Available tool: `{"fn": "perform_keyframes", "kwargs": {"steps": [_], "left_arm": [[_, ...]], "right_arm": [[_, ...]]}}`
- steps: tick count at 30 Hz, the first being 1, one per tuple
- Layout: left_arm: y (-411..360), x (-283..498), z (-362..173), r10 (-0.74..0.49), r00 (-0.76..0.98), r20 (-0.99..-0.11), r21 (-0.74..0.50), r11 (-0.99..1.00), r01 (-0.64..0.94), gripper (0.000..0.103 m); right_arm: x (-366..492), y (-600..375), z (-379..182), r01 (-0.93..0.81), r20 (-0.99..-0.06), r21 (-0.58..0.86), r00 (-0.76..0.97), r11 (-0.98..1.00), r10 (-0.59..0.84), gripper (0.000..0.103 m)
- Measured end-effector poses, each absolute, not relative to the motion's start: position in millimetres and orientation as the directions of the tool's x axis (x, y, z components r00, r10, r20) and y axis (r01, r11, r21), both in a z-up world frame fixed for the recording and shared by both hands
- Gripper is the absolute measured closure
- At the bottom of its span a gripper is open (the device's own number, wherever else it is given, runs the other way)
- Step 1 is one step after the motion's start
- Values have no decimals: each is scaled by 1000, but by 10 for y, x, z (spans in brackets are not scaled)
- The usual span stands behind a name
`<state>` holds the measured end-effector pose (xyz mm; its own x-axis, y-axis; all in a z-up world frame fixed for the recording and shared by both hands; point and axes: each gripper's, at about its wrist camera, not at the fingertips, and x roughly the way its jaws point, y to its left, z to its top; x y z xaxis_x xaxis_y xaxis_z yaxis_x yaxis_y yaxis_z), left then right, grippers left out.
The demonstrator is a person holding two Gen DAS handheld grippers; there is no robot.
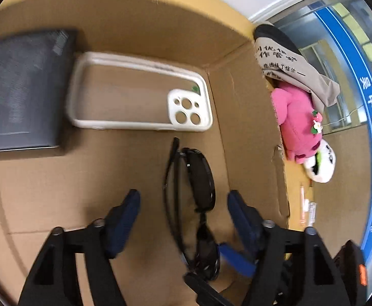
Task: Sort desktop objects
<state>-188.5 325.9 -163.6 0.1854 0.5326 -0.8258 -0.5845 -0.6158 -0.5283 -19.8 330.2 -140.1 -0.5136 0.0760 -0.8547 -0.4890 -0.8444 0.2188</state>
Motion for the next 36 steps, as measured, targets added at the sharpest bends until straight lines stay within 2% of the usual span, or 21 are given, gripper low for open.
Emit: {"fn": "perform_keyframes", "kwargs": {"steps": [1, 3, 5, 10, 12, 14, 18, 22, 28, 32, 36], "left_arm": [[3182, -1874, -1546, 543, 161, -824, -521, -615, -592, 27], [2979, -1845, -1306, 572, 74, -817, -489, -618, -616, 26], [2706, -1750, -1010, 599, -59, -799, -421, -625, -657, 16], [1784, -1364, -374, 577, -432, -693, -164, -710, -685, 4], [1402, -1196, -231, 564, -527, -636, -103, -738, -667, 0], [1018, -982, -151, 551, -604, -576, -41, -758, -651, 0], [619, -731, -358, 522, -652, -550, 21, -771, -636, 0], [490, -627, -838, 529, -627, -572, -29, -776, -629, 0], [676, -620, -1322, 546, -627, -556, -94, -791, -605, 0], [854, -566, -1487, 512, -672, -535, -3, -797, -604, 0], [842, -533, -1504, 535, -678, -505, -19, -792, -611, 0]], "right_arm": [[-157, 3255, -1342, -476, -841, 222, -535, -851, 80, 44], [-69, 3137, -1221, -458, -817, 207, -567, -864, 104, 31], [62, 2964, -1074, -445, -783, 162, -602, -881, 160, 24], [414, 2611, -855, -421, -669, 84, -696, -903, 262, 24], [537, 2471, -818, -413, -611, 47, -732, -909, 301, 21], [621, 2378, -823, -402, -567, 28, -760, -915, 317, 21], [626, 2275, -897, -405, -530, 9, -777, -914, 340, 20], [601, 2226, -1117, -443, -551, 1, -748, -897, 369, 20], [633, 2220, -1378, -412, -544, 20, -769, -911, 336, 19], [678, 2283, -1425, -407, -515, 24, -788, -913, 338, 15], [728, 2241, -1461, -402, -481, 13, -805, -916, 347, 14]]}}
